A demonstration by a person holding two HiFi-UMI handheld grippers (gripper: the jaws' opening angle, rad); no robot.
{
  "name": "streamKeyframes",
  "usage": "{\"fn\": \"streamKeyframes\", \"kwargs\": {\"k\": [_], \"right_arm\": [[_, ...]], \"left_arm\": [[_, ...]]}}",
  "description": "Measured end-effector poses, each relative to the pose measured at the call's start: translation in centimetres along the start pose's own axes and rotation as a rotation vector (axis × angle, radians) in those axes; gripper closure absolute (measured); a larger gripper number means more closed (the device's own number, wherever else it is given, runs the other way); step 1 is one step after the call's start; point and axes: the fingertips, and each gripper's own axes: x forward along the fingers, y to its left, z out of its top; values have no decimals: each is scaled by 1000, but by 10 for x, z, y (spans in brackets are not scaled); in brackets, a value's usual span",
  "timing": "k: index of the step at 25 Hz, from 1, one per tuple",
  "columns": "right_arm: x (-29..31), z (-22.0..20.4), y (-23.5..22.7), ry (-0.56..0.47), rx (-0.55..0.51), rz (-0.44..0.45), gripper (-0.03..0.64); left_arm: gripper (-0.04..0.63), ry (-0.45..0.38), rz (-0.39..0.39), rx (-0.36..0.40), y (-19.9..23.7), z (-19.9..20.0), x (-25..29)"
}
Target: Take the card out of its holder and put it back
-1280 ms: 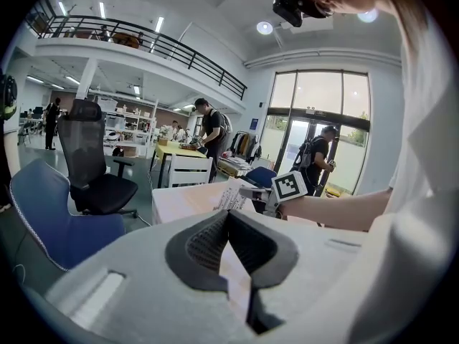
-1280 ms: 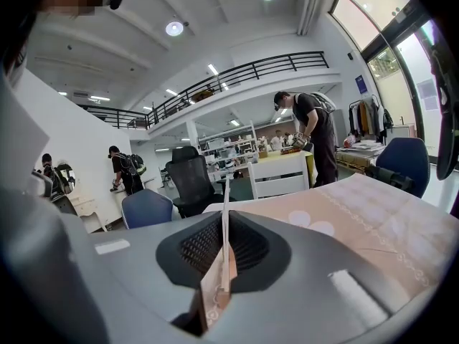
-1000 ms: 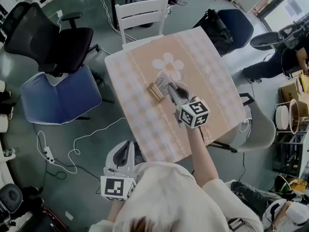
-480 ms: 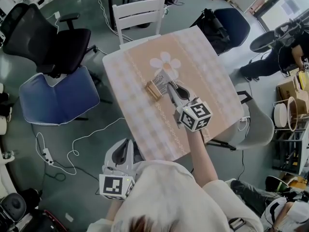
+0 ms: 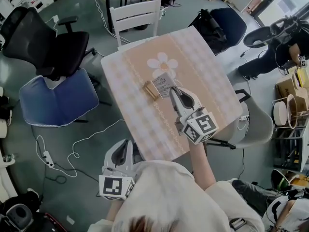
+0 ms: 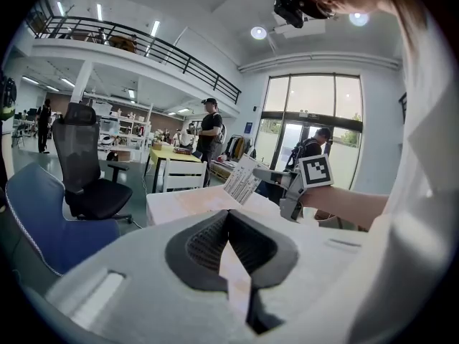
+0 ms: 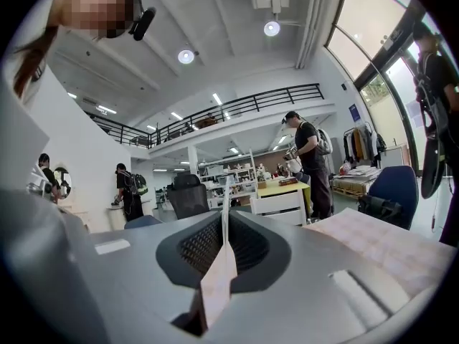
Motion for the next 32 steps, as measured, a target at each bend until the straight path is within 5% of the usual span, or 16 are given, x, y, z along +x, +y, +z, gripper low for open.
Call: {"fn": "streamKeyframes", "kwargs": {"k": [16, 32], "right_arm": [[-97, 39, 26, -132, 8, -74, 598], [-164, 6, 56, -87, 50, -111, 598]], "left_arm": [[595, -9, -27, 6, -20, -15, -11], [596, -47, -61, 52, -34, -13, -12]]}}
